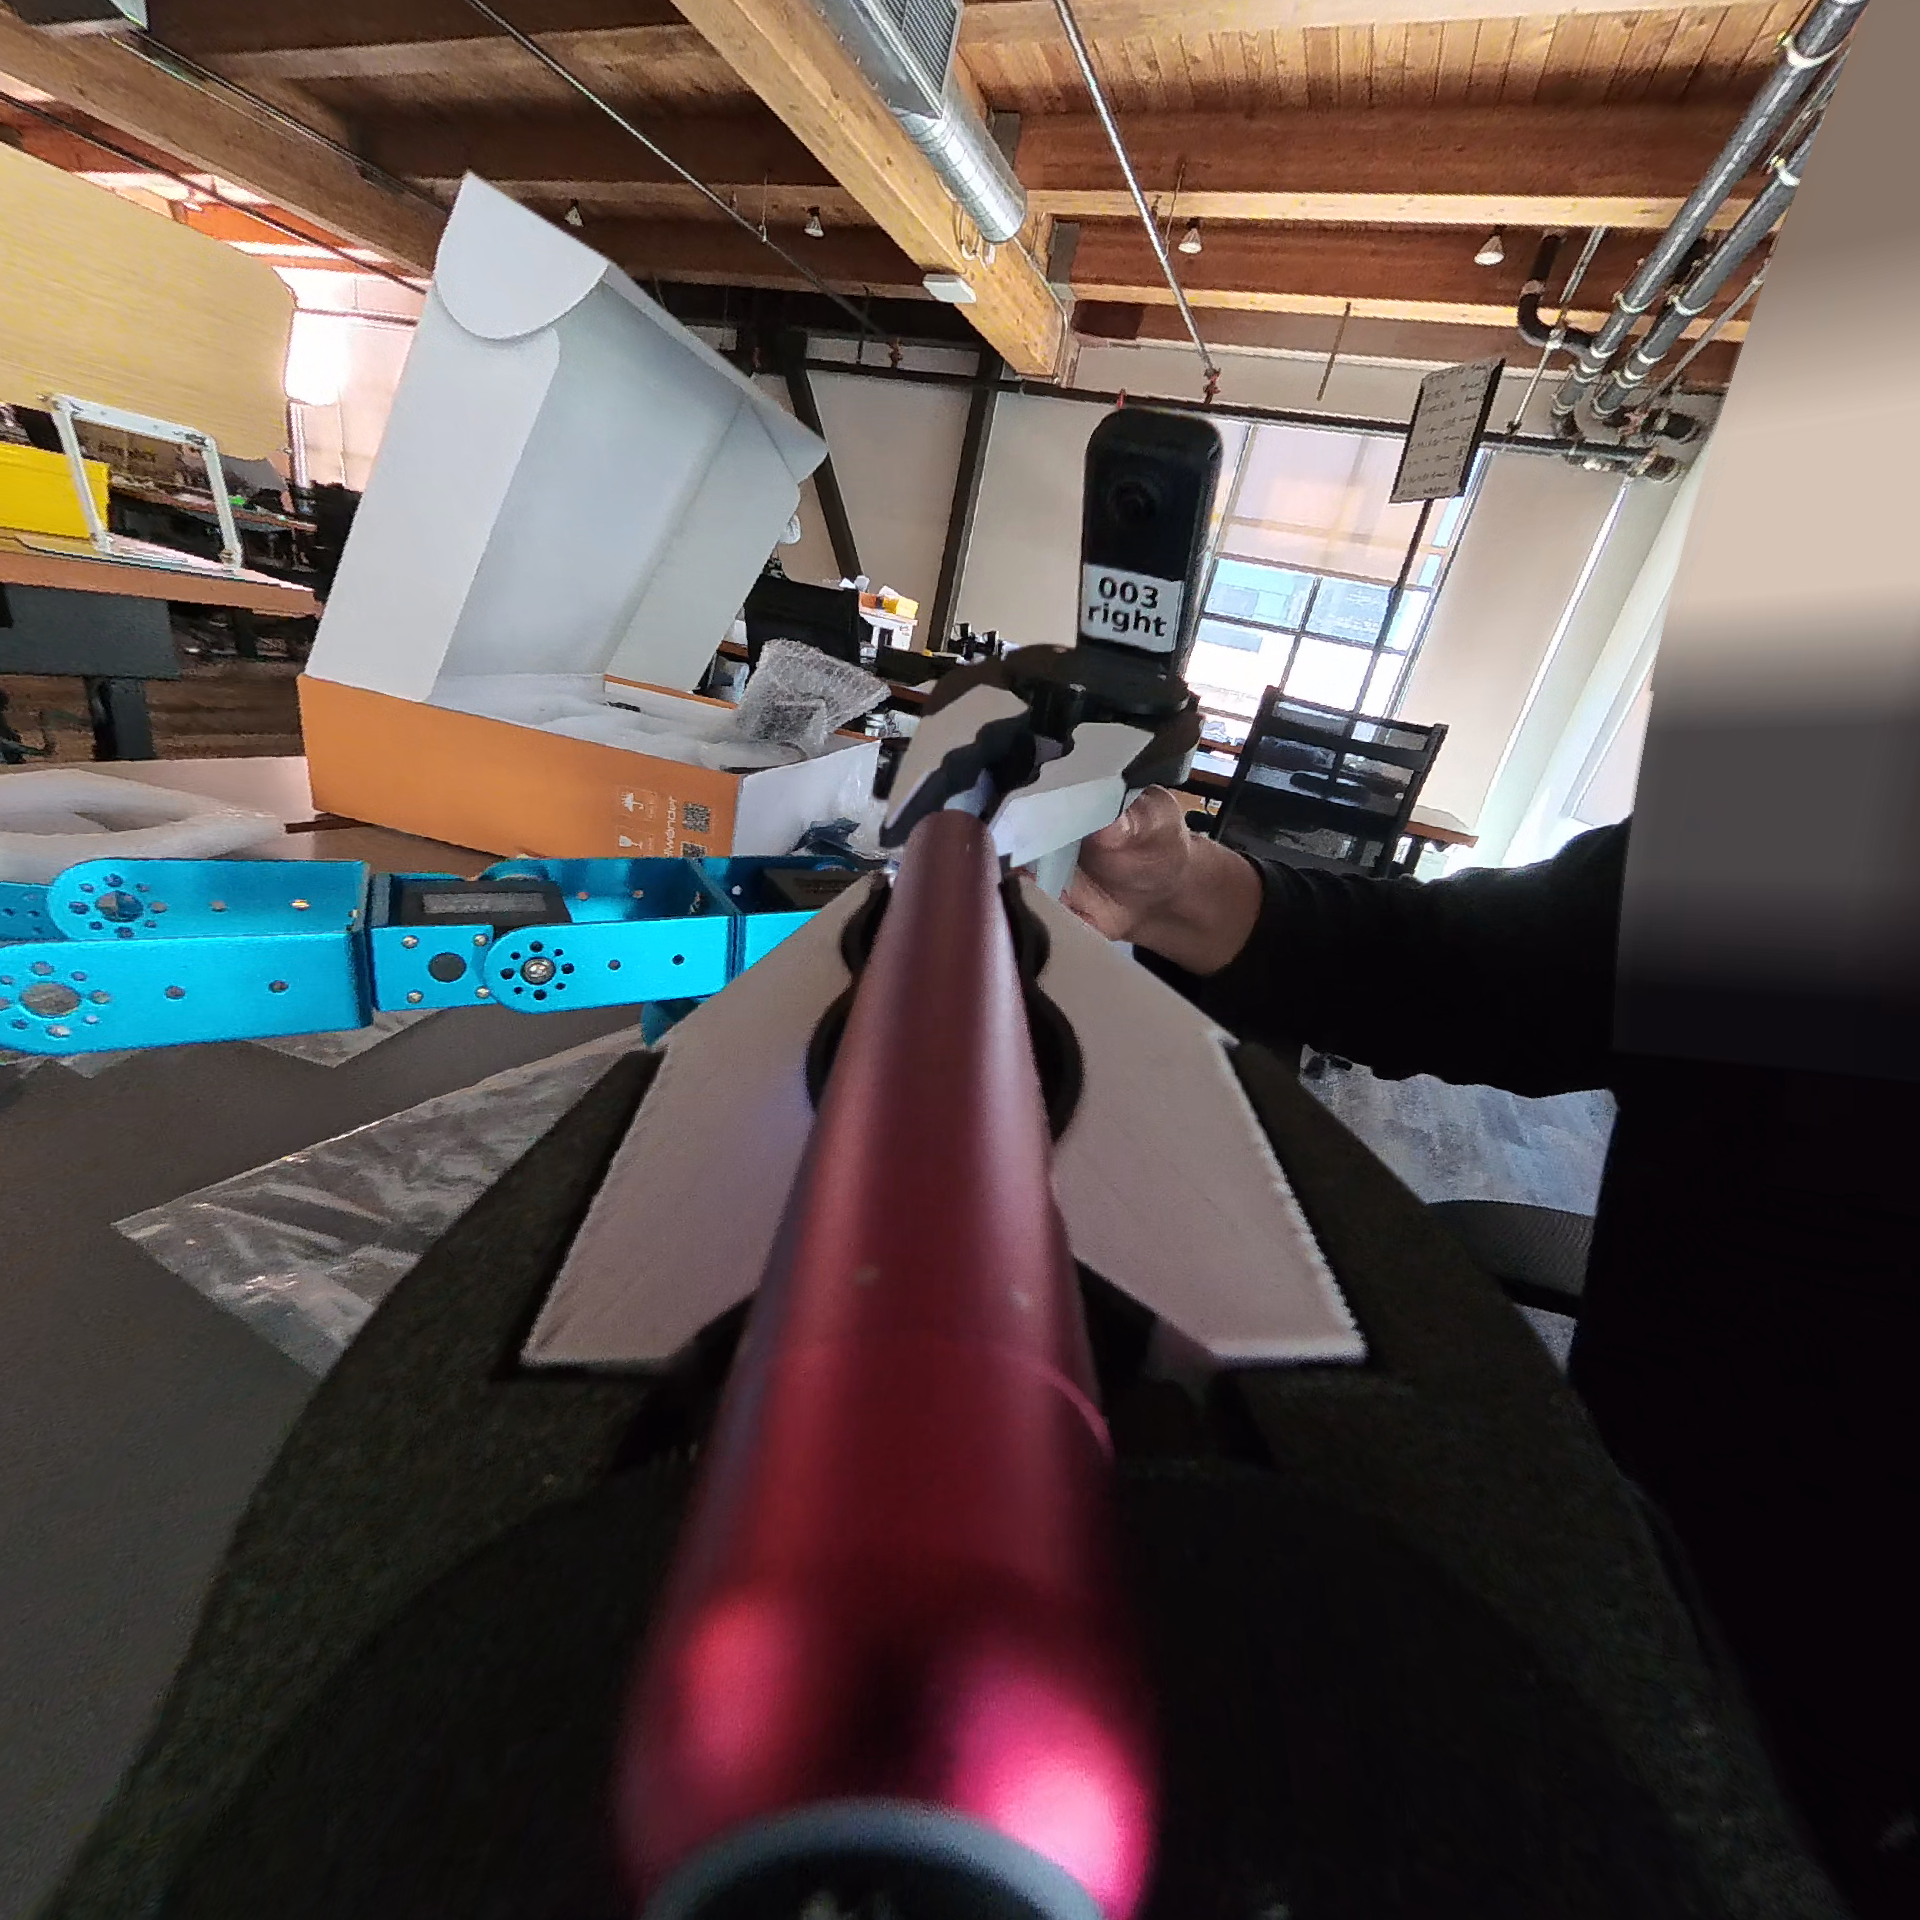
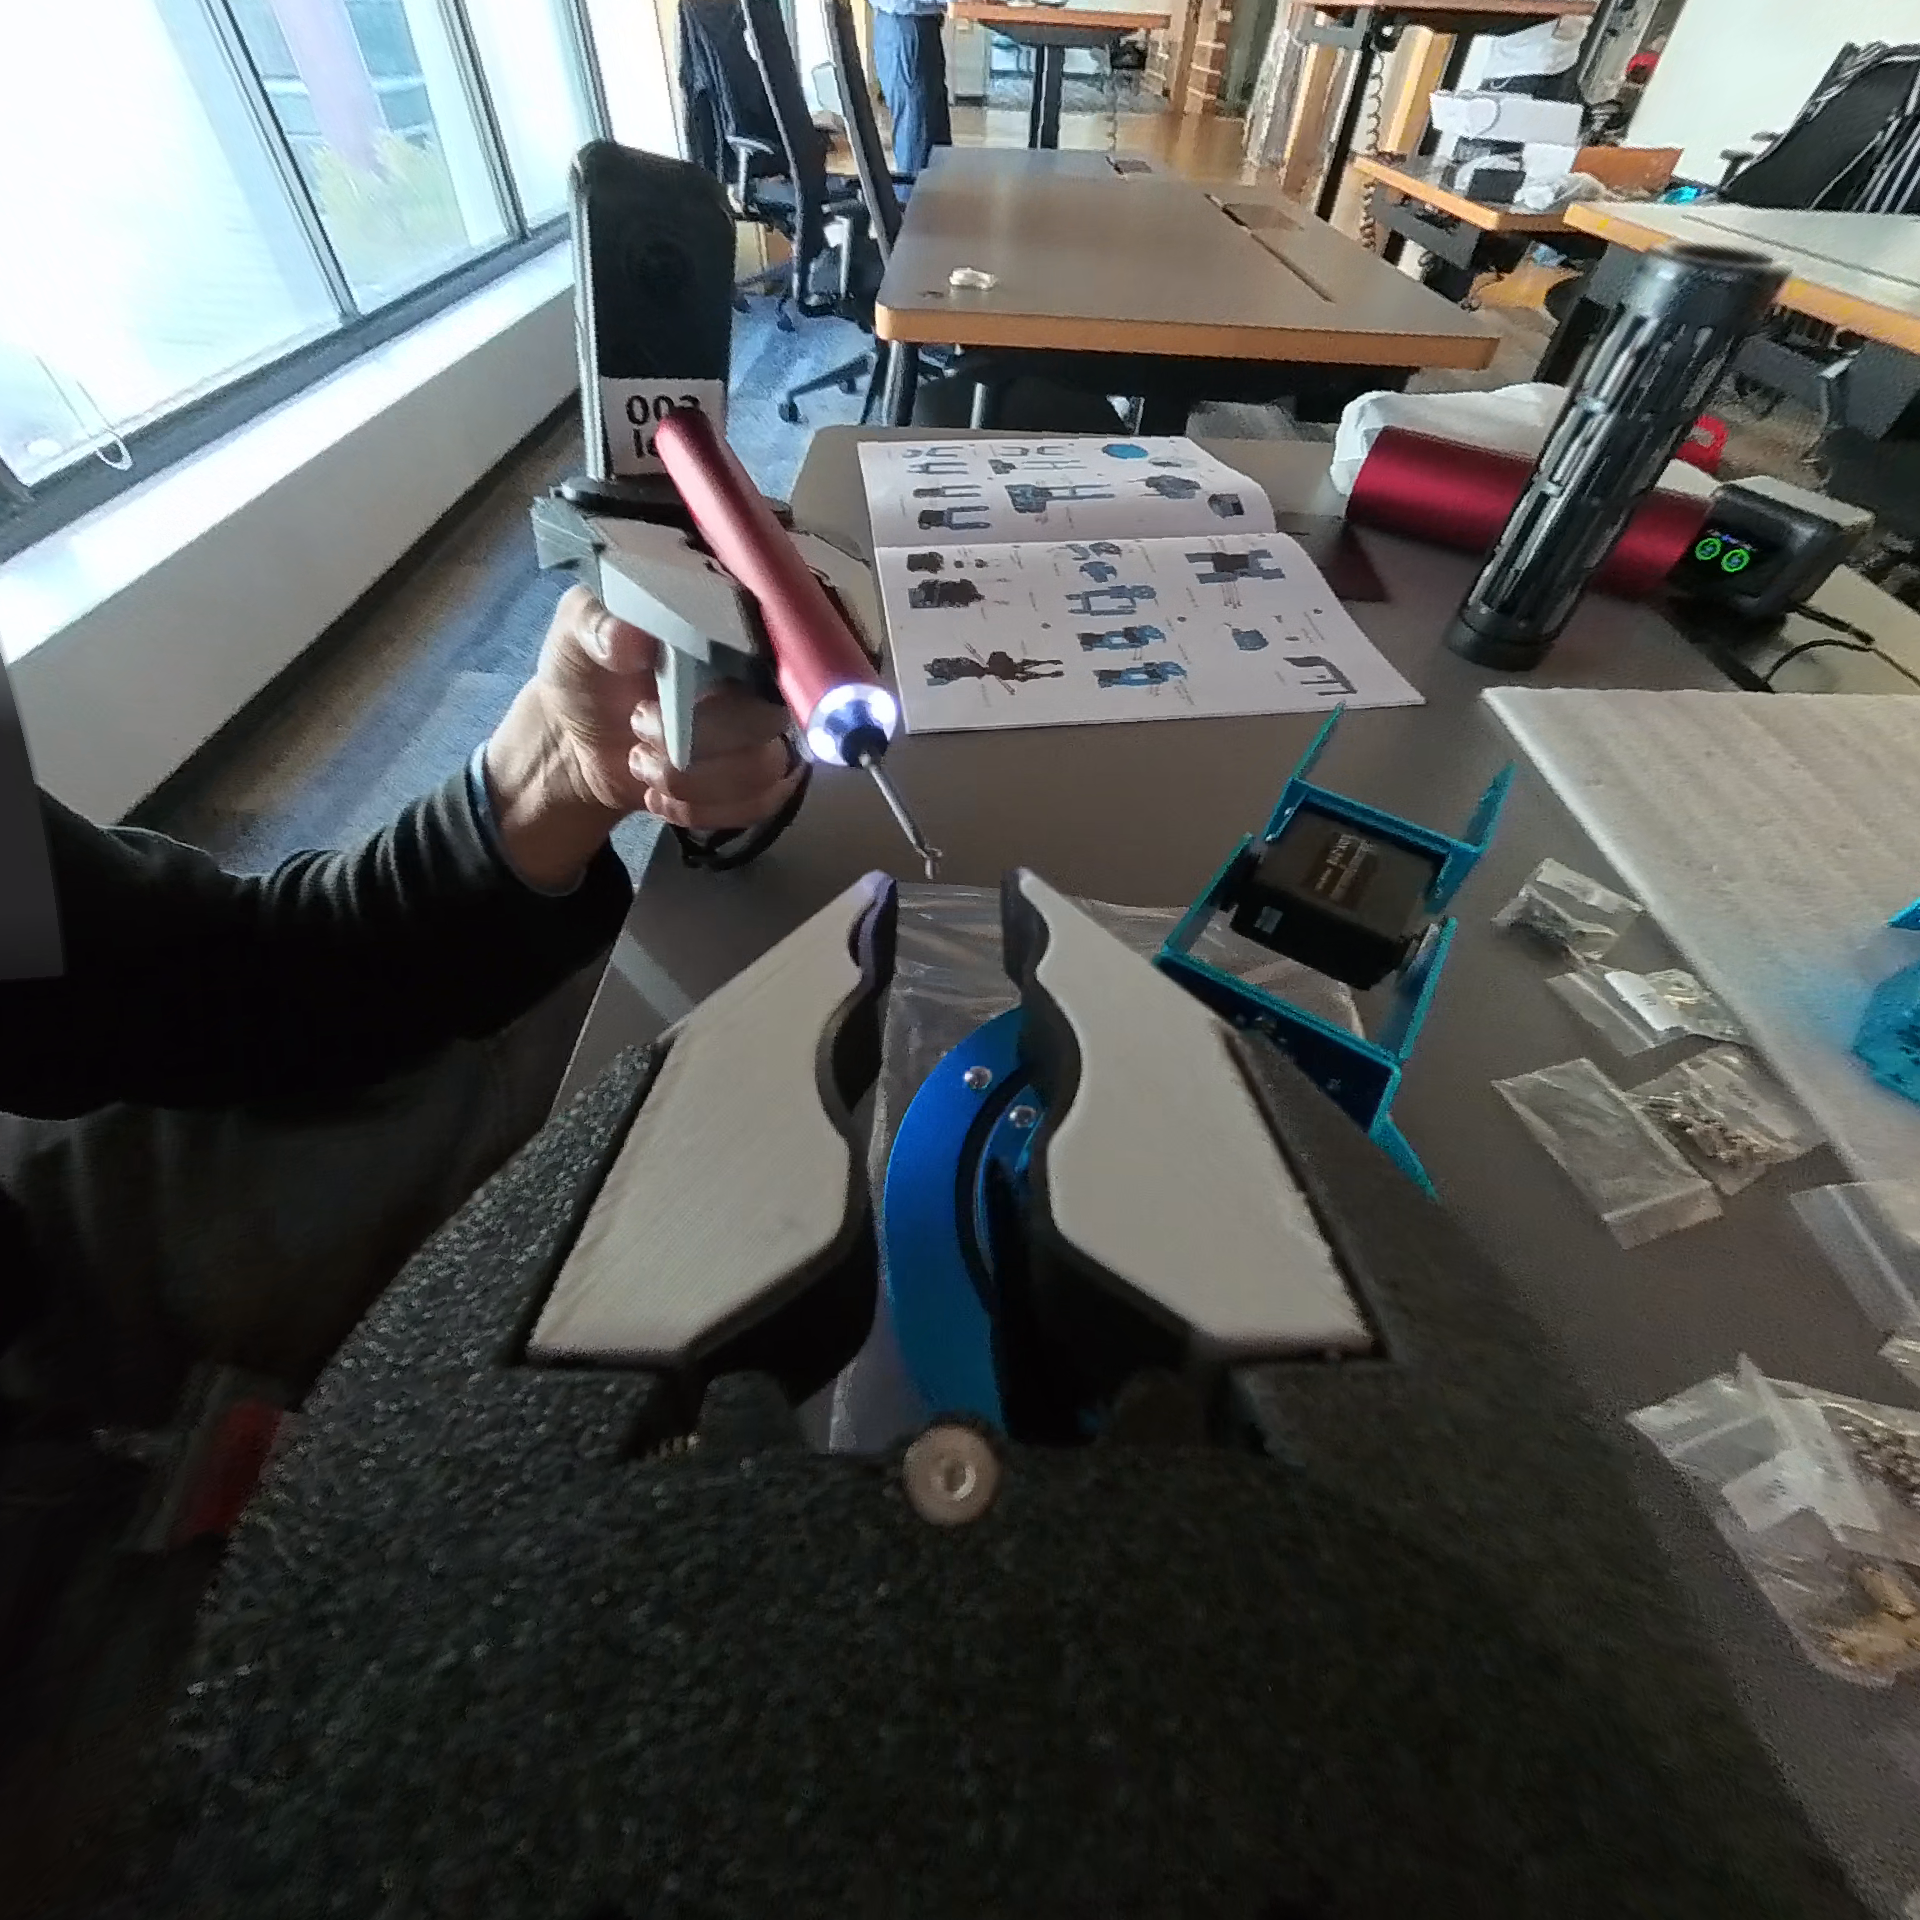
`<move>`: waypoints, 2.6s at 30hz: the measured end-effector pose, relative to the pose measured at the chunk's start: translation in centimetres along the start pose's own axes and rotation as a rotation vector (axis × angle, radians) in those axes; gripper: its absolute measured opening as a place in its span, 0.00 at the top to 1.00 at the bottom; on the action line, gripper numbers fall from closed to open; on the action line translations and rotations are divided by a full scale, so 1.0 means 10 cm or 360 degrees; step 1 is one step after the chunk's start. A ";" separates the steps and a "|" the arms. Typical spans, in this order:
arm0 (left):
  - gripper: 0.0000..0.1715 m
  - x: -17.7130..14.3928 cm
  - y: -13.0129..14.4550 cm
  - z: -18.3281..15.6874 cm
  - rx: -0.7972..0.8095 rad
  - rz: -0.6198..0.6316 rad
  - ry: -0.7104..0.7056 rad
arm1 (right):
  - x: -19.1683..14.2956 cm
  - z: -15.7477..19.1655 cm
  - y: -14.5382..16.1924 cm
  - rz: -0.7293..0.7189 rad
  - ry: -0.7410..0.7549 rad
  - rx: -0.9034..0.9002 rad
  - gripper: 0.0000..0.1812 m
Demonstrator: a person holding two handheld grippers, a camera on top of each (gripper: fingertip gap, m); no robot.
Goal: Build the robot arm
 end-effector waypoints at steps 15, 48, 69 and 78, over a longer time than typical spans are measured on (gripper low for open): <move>0.88 0.04 0.04 -0.02 -0.0034 -0.0011 0.0062 | 0.00 0.08 0.02 -0.0075 -0.0013 -0.0059 0.99; 0.88 0.16 0.07 -0.12 0.0117 0.0216 -0.0251 | 0.11 0.22 0.18 0.0395 0.0891 -0.1253 0.99; 0.88 0.15 0.11 -0.11 0.0118 0.0268 -0.0255 | 0.16 0.22 0.22 0.0438 0.0875 -0.1281 0.99; 0.88 0.13 0.08 -0.14 0.0143 0.0275 -0.0275 | 0.16 0.21 0.23 0.0439 0.0873 -0.1279 0.99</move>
Point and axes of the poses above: each gripper's, where its closed fingertips meet, x out along the fingers, y out of its underside, z = x × y across the jaws, the point moved 7 cm from there along -x, back along the fingers, and after that the axes turned 4 degrees about z, right-handed, at the moved point
